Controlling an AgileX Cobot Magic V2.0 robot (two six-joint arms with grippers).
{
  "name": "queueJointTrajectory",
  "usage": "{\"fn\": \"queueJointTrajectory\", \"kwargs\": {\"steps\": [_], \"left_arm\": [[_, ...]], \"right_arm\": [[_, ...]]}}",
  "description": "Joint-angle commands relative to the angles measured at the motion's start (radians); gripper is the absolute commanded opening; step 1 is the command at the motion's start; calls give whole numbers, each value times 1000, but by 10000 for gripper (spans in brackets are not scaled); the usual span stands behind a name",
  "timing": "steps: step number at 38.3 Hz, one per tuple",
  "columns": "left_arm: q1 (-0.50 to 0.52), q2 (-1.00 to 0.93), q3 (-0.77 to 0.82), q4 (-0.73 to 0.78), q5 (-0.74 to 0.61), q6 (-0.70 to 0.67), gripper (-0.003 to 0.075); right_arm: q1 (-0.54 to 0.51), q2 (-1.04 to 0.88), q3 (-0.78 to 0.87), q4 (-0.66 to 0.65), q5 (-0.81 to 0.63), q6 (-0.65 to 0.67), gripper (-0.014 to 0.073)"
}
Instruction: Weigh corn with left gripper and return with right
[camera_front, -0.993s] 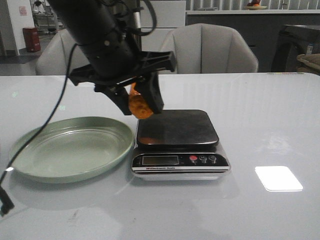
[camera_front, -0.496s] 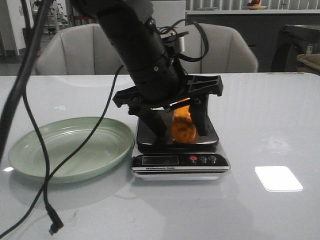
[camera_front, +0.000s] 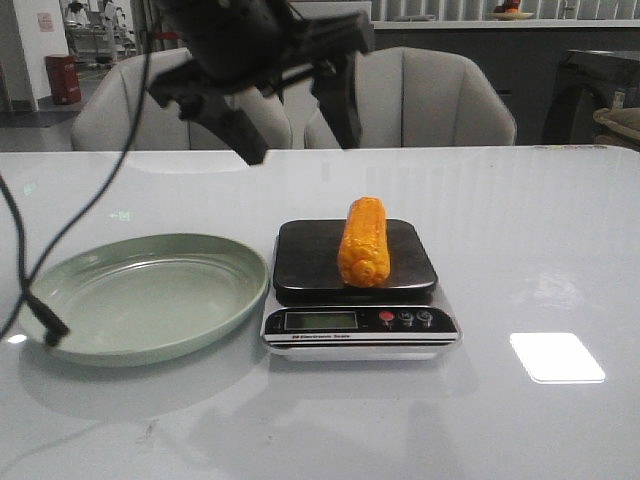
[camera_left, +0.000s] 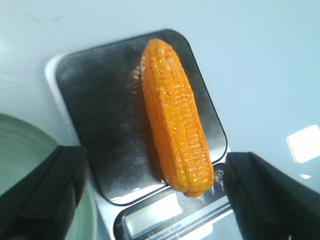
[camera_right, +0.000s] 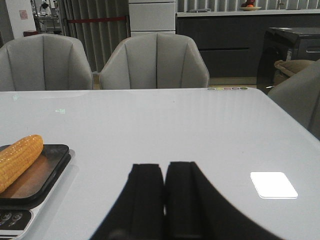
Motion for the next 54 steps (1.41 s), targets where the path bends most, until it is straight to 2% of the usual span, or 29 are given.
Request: {"fn": "queueJointTrajectory", "kwargs": {"steps": [1, 15, 25, 35, 40, 44, 48, 52, 54], "left_arm": [[30, -171, 46, 26, -57, -1, 594], [121, -661, 398, 136, -131, -1, 594], [125, -1057, 642, 193, -156, -1, 594], [125, -1413, 840, 260, -124, -1, 594], [125, -1572, 893, 261, -72, 50, 587], [125, -1698, 927, 265, -41, 92, 546], [125, -1794, 965, 265, -22, 104, 465], [125, -1782, 991, 256, 9, 104, 316], [125, -1780, 1002, 247, 1, 104, 191]], "right_arm": [[-5, -20, 11, -8, -84, -11, 154], [-5, -20, 11, -8, -84, -11, 154], [-5, -20, 11, -8, -84, -11, 154], [-5, -20, 11, -8, -84, -11, 154], [-5, -20, 11, -8, -84, -11, 154], [-5, -20, 11, -8, -84, -11, 154], [-5, -20, 11, -8, -84, -11, 154], [-5, -20, 11, -8, -85, -11, 154], [-5, -20, 11, -8, -85, -11, 154]]}}
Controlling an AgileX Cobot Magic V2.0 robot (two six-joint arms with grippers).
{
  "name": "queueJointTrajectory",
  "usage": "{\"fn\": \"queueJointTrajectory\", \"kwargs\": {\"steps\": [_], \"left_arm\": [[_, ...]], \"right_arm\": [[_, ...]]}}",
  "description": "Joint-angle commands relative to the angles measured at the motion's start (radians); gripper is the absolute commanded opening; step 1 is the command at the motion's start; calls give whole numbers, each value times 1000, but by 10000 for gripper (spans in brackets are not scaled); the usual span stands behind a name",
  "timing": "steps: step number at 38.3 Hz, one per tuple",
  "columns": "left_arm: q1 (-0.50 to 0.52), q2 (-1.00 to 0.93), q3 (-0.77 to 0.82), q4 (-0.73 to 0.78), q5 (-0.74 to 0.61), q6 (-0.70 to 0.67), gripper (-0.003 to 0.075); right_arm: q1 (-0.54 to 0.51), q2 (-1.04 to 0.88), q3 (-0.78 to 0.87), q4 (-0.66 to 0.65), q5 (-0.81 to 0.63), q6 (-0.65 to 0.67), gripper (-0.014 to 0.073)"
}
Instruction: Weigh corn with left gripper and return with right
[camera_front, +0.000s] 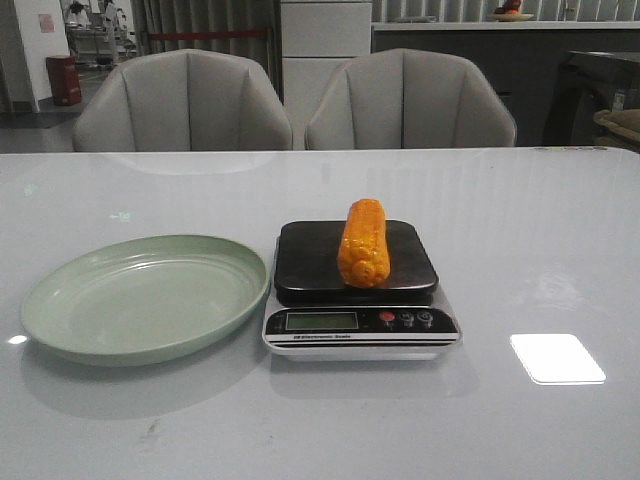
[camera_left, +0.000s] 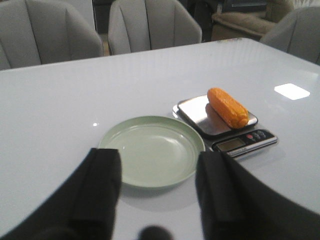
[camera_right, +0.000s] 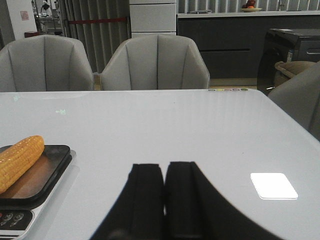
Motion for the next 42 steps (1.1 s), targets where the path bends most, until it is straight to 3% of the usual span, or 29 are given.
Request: {"fn": "queueJointTrajectory", "kwargs": {"steps": [1, 2, 5, 11, 17, 19, 24, 28, 33, 42], "left_arm": [[1, -2, -5, -14, -68, 2, 126], [1, -2, -5, -14, -73, 2, 96], [1, -2, -5, -14, -84, 2, 140], [1, -2, -5, -14, -86, 2, 113], [1, -2, -5, -14, -86, 2, 114], [1, -2, -5, -14, -86, 2, 114], [1, -2, -5, -14, -86, 2, 114], [1, -2, -5, -14, -86, 2, 114], [1, -2, -5, -14, -86, 2, 114], [1, -2, -5, -14, -90, 2, 114]], "right_arm": [[-5, -20, 11, -8, -83, -11, 154], [-5, -20, 11, -8, -83, -11, 154], [-5, -20, 10, -8, -88, -11, 154], [-5, -20, 10, -8, -99, -11, 154], [-3, -20, 1, -6, -280, 0, 154], [-3, -16, -33, -6, -280, 13, 154], [-3, 73, -207, -6, -139, 16, 154], [-3, 253, -400, -6, 48, 16, 154], [-3, 392, -523, -5, 265, 16, 154], [3, 456, -518, 22, 279, 16, 169]]}}
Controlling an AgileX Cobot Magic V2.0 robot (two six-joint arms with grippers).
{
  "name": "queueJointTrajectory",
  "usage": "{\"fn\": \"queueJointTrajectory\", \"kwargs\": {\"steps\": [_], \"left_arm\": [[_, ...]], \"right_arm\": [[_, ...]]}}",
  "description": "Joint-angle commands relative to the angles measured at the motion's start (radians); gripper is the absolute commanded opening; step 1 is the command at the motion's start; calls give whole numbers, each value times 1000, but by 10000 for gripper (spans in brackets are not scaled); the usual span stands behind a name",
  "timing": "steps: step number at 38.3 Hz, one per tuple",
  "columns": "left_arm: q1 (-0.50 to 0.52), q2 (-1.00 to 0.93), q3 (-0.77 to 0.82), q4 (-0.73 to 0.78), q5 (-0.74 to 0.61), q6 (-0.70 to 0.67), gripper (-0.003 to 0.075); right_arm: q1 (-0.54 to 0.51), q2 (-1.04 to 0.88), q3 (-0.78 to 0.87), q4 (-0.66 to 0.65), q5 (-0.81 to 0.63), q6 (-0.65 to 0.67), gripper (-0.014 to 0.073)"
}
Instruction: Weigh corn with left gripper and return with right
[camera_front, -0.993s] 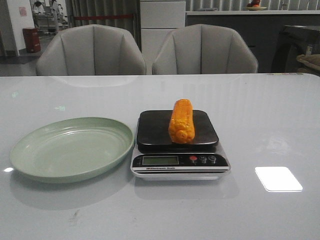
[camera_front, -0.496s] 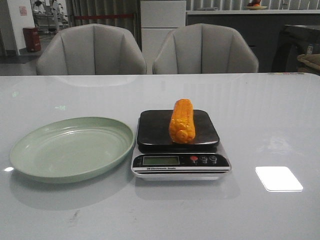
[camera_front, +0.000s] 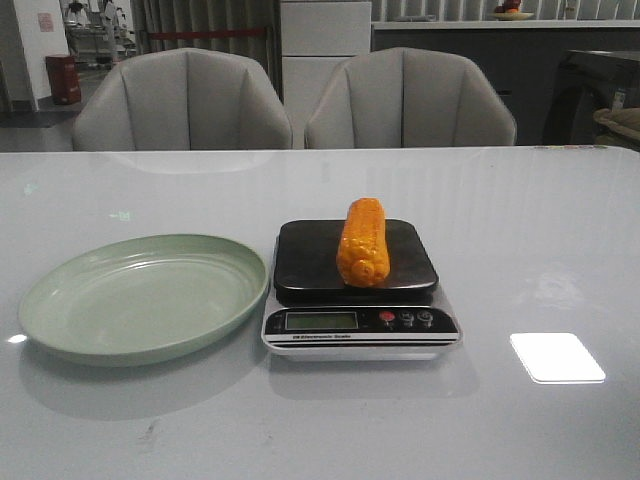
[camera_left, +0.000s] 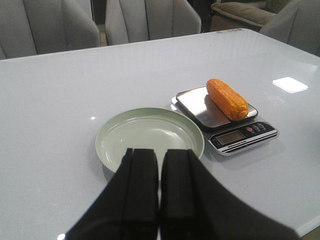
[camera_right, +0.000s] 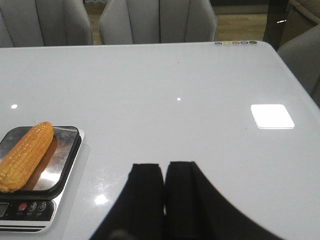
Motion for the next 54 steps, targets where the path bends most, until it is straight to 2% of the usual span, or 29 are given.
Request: {"fn": "queueJointTrajectory", "kwargs": {"steps": [1, 4, 8, 12, 18, 26, 31, 42, 45, 54], "left_arm": [[1, -2, -22, -7, -83, 2, 114], [1, -2, -22, -7, -83, 2, 114], [1, -2, -22, -7, -83, 2, 114], [1, -2, -22, -7, -83, 2, 114], [1, -2, -22, -7, -83, 2, 114], [1, -2, -22, -7, -83, 2, 114], [1, -2, -22, -7, -81, 2, 114], [1, -2, -22, -7, -81, 2, 114], [1, -2, -22, -7, -81, 2, 114], [1, -2, -22, -7, -81, 2, 114]], "right_arm": [[13, 26, -31, 26, -78, 2, 188], [66, 49, -40, 32, -76, 2, 288], [138, 107, -71, 32, -74, 2, 504], [193, 167, -99, 44, -86, 2, 613], [251, 292, -125, 55, -144, 2, 604], [375, 504, -302, 86, -16, 3, 604], [448, 659, -444, 113, 41, 84, 604], [521, 1014, -748, 105, 195, 164, 604], [521, 1085, -813, 75, 240, 211, 604], [544, 1283, -1003, -116, 391, 505, 604]]}}
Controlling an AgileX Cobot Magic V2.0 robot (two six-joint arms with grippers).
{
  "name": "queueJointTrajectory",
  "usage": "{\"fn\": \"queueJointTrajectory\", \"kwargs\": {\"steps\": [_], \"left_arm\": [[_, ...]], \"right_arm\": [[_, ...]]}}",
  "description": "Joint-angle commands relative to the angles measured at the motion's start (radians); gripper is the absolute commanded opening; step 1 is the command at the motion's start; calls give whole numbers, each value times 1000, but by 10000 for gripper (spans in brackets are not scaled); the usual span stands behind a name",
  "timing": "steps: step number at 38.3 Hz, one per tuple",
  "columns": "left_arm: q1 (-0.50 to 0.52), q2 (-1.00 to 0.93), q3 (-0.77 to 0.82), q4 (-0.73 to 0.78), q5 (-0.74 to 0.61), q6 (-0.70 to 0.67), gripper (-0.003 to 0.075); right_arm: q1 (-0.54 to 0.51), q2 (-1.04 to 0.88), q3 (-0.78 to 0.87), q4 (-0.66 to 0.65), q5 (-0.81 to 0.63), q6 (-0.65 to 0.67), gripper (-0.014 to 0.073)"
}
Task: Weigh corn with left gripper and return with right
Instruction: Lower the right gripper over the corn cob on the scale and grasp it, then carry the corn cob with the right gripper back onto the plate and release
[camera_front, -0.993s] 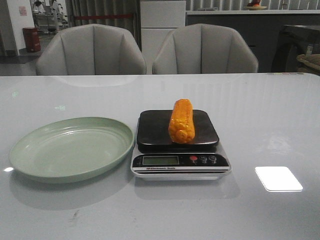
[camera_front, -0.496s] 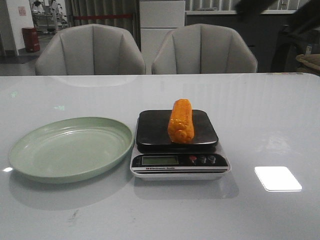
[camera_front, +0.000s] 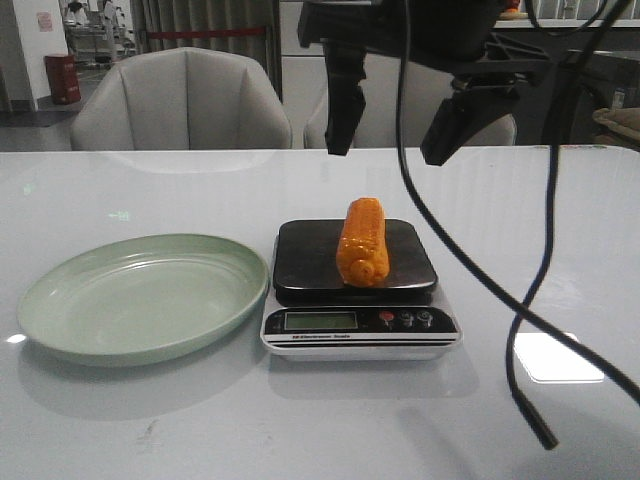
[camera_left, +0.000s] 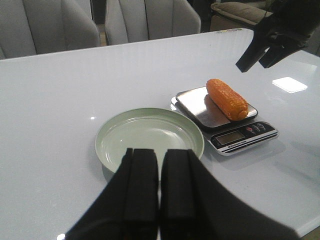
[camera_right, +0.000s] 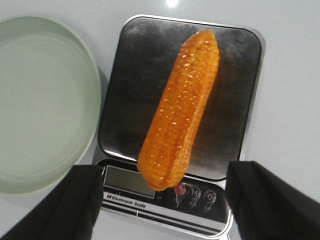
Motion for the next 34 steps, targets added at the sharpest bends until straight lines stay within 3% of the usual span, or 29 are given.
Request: {"fn": "queueJointTrajectory", "kwargs": {"steps": [1, 7, 18, 22, 27, 34], "left_arm": [[1, -2, -22, -7, -81, 2, 114], [1, -2, -22, -7, -81, 2, 114], [1, -2, -22, -7, -81, 2, 114], [1, -2, -22, -7, -81, 2, 114], [1, -2, -22, -7, -81, 2, 114], [1, -2, -22, -7, -81, 2, 114]], "right_arm": [[13, 15, -88, -50, 9, 102, 604], [22, 89, -121, -51, 27, 181, 604], [26, 190, -124, -44, 51, 199, 598], [29, 210, -124, -44, 57, 199, 503], [29, 211, -143, -42, 59, 199, 326], [59, 210, -238, -22, 81, 199, 310]]}}
